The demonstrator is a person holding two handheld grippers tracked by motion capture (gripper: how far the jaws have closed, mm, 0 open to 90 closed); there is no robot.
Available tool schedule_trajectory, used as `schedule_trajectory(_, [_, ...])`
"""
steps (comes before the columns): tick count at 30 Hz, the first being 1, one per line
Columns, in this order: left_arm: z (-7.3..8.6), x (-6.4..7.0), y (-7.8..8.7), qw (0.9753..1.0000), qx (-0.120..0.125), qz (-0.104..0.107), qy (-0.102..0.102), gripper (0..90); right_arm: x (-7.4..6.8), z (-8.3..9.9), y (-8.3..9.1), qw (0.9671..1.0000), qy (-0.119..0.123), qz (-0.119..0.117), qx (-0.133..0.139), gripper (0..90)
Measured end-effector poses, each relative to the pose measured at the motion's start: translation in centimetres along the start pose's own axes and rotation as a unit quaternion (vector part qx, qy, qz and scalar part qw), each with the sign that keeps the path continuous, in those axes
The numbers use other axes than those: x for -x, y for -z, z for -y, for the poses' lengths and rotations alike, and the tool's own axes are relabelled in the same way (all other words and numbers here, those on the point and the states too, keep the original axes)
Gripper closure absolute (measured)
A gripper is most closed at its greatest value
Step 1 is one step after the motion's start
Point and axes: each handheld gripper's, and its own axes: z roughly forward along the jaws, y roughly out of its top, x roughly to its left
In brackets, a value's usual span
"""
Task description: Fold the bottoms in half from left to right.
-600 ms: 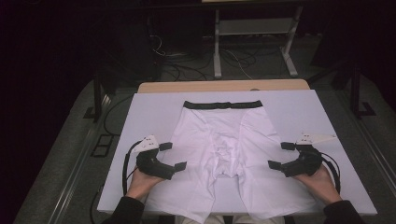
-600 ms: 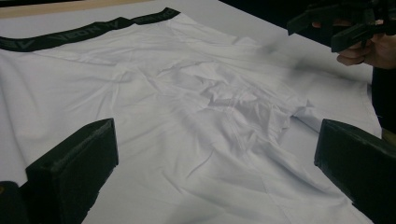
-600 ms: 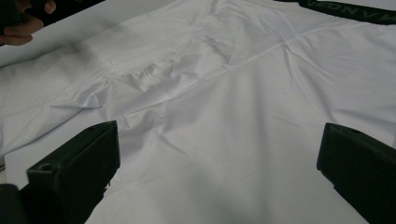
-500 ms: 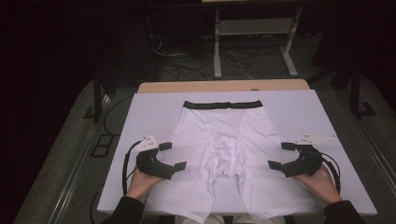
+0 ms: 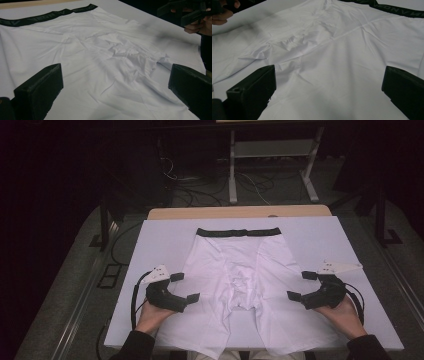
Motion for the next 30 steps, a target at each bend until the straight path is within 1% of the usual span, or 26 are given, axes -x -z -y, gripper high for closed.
schedule_trajectory(9, [0.0,0.0,0.1,1.0000,0.002,-0.003,0.001,0.0,-0.4,-1.2,0.2,1.0000,0.002,-0.004,0.007,0.0])
schedule_trajectory(14, [0.1,0.1,0.1,1.0000,0.004,-0.003,0.003,0.0,-0.3,-1.7,-0.1,1.0000,0.003,-0.005,0.005,0.0])
schedule_trajectory(15, [0.1,0.0,0.1,1.0000,0.003,-0.003,0.002,0.0,-0.4,-2.1,-0.3,0.9999,0.008,-0.005,0.005,0.0])
schedule_trajectory(20, [0.1,0.0,0.1,1.0000,0.004,-0.003,0.003,0.0,-0.6,-2.9,-0.5,0.9999,0.012,-0.009,0.008,0.0])
schedule_trajectory(23, [0.1,0.1,0.2,1.0000,0.006,-0.004,0.004,0.0,-0.8,-3.6,-0.9,0.9998,0.016,-0.013,0.007,0.0])
schedule_trajectory(30, [0.1,0.1,0.3,1.0000,0.007,-0.003,0.006,0.0,-1.0,-4.5,-1.6,0.9996,0.022,-0.019,0.004,0.0])
